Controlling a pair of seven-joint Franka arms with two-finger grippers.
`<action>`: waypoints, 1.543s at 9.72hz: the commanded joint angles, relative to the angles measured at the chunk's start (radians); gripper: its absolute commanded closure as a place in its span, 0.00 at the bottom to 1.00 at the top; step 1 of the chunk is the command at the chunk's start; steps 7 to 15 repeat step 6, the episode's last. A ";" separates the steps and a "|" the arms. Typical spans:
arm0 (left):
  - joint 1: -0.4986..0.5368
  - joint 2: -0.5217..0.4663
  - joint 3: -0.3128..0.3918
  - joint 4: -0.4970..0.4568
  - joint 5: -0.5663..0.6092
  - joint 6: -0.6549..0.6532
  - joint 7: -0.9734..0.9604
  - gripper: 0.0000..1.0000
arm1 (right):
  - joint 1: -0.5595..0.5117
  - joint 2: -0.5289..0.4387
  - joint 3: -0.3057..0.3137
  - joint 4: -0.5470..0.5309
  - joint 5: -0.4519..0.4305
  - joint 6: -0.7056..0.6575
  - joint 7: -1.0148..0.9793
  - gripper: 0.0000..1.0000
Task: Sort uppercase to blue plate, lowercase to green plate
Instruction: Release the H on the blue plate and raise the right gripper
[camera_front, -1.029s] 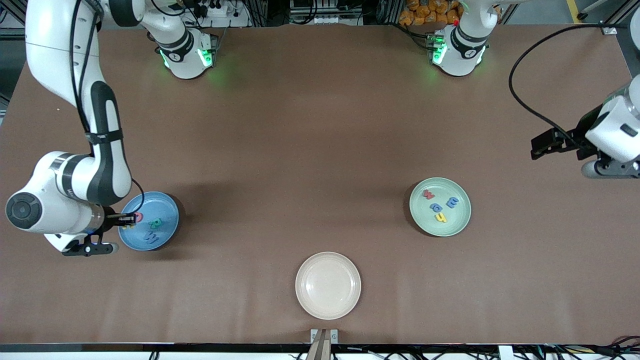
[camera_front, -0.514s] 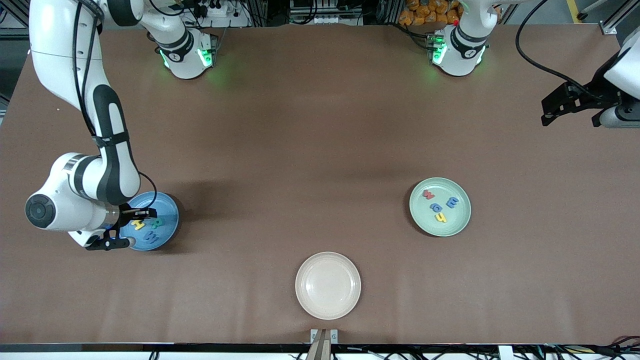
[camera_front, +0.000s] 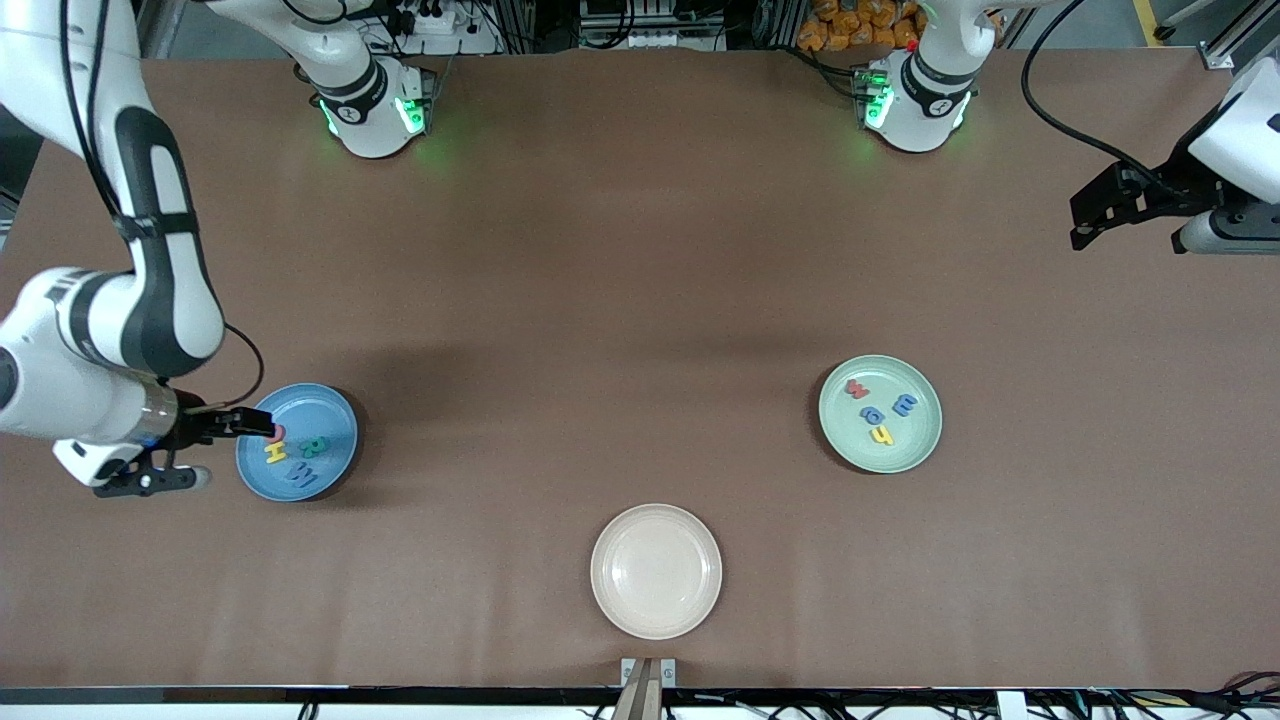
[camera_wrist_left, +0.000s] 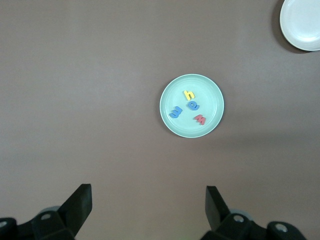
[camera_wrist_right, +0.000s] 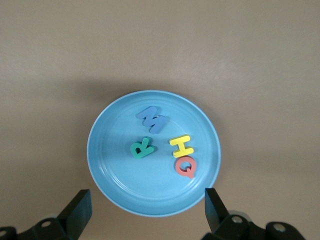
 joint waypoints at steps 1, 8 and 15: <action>0.011 -0.024 -0.006 -0.019 -0.021 -0.003 0.012 0.00 | -0.099 -0.205 0.143 -0.191 -0.130 0.097 0.098 0.00; 0.010 -0.021 -0.006 -0.019 -0.024 -0.003 0.012 0.00 | -0.124 -0.374 0.189 -0.095 -0.135 -0.108 0.142 0.00; 0.010 -0.021 -0.006 -0.019 -0.024 -0.003 0.012 0.00 | -0.124 -0.374 0.189 -0.095 -0.135 -0.108 0.142 0.00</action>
